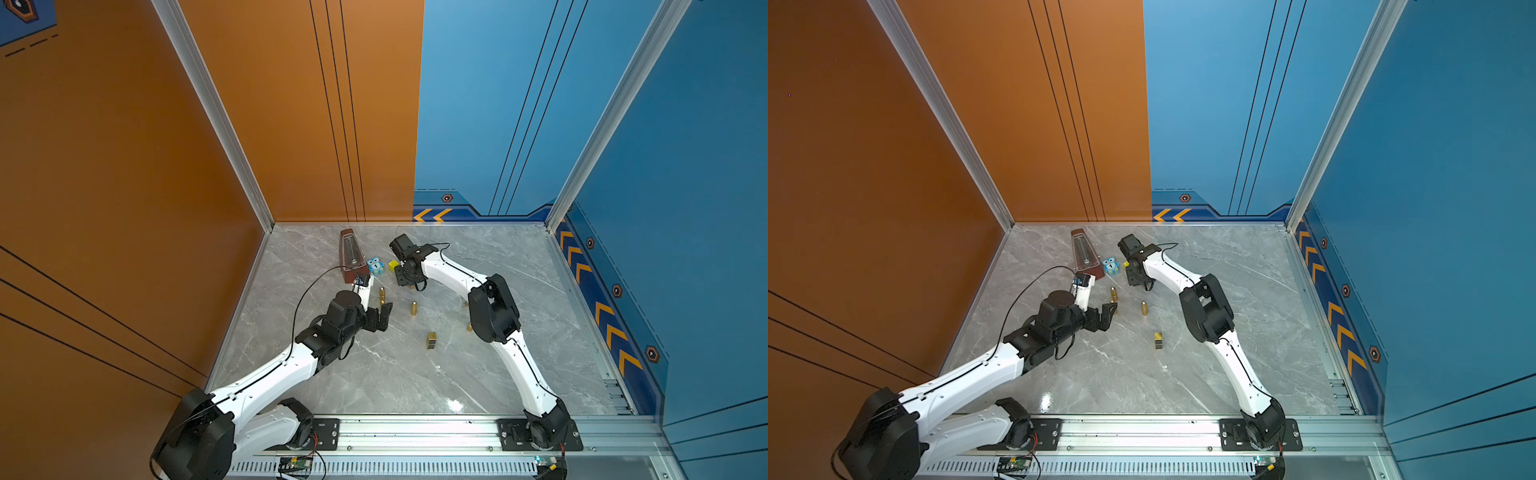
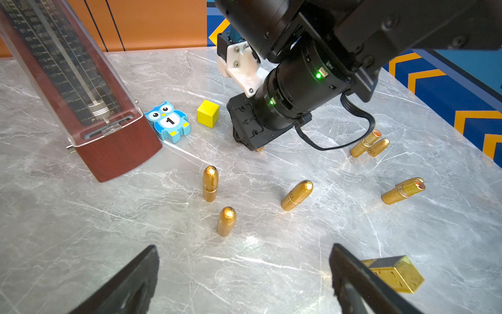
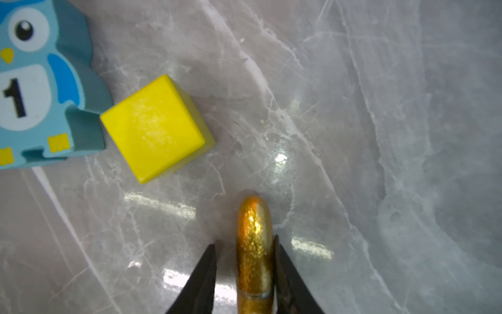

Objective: Open the lipstick cap
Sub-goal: Pick up the lipstick at the center of the board.

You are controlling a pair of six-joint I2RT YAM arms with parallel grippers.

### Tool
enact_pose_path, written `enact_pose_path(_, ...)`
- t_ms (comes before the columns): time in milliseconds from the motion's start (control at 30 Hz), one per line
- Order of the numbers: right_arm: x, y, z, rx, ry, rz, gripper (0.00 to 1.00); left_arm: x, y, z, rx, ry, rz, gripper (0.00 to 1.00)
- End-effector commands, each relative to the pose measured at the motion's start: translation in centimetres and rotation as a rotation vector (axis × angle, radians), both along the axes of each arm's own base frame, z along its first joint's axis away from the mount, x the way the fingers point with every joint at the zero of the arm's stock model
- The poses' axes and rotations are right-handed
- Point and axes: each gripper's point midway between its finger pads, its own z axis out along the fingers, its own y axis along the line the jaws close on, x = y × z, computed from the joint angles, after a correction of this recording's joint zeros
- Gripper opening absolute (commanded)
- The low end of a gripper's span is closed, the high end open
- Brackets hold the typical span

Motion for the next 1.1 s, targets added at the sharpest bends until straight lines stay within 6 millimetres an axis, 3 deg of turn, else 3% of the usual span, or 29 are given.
enact_pose_path(0, -0.5, -1.5, -2.6, -0.05, 0.068, -0.035, 0.33, 0.0, 0.0, 0.4, -0.02, 0.004, -0.003, 0.99)
enact_pose_path(300, -0.4, -2.5, -3.4, -0.053, 0.092, -0.061, 0.24, 0.3, -0.1, 0.5, -0.023, 0.007, -0.005, 0.99)
enact_pose_path(567, -0.3, -2.0, -1.9, -0.02, 0.079, -0.062, 0.18, 0.3, -0.3, 0.5, -0.029, 0.012, -0.009, 0.99)
enact_pose_path(800, -0.3, -1.3, 1.3, 0.058, 0.062, -0.064, 0.16, 0.4, -0.5, 1.1, -0.039, 0.002, -0.016, 0.99)
enact_pose_path(1067, -1.4, -2.2, 6.9, 0.161, -0.002, -0.081, 0.16, 0.2, -0.4, 2.9, -0.105, -0.008, 0.003, 0.99)
